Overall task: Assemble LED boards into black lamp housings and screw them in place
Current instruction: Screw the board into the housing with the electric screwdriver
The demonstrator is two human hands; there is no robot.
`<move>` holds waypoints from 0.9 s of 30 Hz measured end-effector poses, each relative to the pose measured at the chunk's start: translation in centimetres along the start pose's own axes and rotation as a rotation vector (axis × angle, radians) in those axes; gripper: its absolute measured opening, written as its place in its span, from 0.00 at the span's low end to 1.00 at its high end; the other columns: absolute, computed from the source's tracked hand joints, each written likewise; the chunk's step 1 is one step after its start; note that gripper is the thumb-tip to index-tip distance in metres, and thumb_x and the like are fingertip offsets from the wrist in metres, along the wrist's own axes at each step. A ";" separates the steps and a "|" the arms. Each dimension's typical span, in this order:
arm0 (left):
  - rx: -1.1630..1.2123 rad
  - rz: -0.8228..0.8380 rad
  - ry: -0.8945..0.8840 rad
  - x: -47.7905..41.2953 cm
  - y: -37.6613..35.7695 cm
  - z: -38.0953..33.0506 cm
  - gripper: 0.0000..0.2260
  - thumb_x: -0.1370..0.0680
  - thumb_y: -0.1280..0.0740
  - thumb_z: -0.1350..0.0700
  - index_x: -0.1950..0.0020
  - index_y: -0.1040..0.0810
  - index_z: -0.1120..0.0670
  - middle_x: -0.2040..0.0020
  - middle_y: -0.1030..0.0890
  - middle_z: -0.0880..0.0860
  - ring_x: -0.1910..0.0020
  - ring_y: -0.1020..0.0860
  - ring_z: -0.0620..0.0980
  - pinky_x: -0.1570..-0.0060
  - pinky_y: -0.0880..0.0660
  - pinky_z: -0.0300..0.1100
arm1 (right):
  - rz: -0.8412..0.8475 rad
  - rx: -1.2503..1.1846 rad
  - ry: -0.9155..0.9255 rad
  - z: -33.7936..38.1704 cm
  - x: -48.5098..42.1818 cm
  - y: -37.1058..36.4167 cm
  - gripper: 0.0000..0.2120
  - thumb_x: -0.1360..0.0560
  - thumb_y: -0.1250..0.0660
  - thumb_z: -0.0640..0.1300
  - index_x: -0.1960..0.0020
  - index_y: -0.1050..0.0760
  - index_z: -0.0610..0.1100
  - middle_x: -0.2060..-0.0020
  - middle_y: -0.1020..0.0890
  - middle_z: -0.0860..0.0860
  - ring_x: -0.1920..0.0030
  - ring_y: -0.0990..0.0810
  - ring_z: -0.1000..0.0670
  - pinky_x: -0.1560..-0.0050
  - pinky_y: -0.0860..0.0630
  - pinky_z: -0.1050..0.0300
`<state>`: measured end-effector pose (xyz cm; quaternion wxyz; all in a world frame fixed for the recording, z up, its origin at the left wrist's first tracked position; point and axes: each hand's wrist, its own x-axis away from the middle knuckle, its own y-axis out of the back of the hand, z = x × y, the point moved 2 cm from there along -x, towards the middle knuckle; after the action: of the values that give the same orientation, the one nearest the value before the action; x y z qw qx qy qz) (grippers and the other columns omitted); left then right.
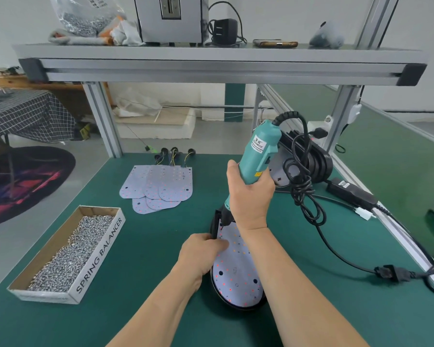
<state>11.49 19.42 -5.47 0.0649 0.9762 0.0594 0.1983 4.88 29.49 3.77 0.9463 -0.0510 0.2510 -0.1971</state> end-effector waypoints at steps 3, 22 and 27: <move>-0.005 -0.008 0.008 0.0 0.0 0.1 0.13 0.40 0.32 0.52 0.57 0.23 0.52 0.60 0.24 0.54 0.60 0.28 0.50 0.54 0.33 0.46 | 0.020 -0.033 -0.075 -0.4 0.1 0.0 0.17 0.30 0.28 0.48 0.67 0.36 0.47 0.76 0.32 0.59 0.74 0.34 0.53 0.71 0.32 0.56; -0.021 0.013 0.014 0.6 0.2 -0.7 0.22 0.39 0.30 0.52 0.52 0.19 0.66 0.53 0.14 0.60 0.52 0.17 0.64 0.43 0.21 0.55 | 0.056 -0.050 0.001 3.0 0.0 3.0 0.21 0.28 0.28 0.54 0.61 0.28 0.37 0.69 0.23 0.41 0.66 0.23 0.38 0.65 0.24 0.52; -0.009 0.027 0.013 0.9 0.2 -0.7 0.17 0.40 0.31 0.52 0.55 0.20 0.60 0.59 0.19 0.59 0.61 0.23 0.54 0.54 0.27 0.47 | -0.108 0.065 -0.001 3.7 -3.5 6.3 0.11 0.29 0.27 0.57 0.58 0.26 0.54 0.66 0.19 0.48 0.65 0.19 0.45 0.63 0.22 0.55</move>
<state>12.02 19.47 -4.44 0.0662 0.9753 0.0456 0.2059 6.13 36.66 7.31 0.9355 -0.0340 0.2409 -0.2561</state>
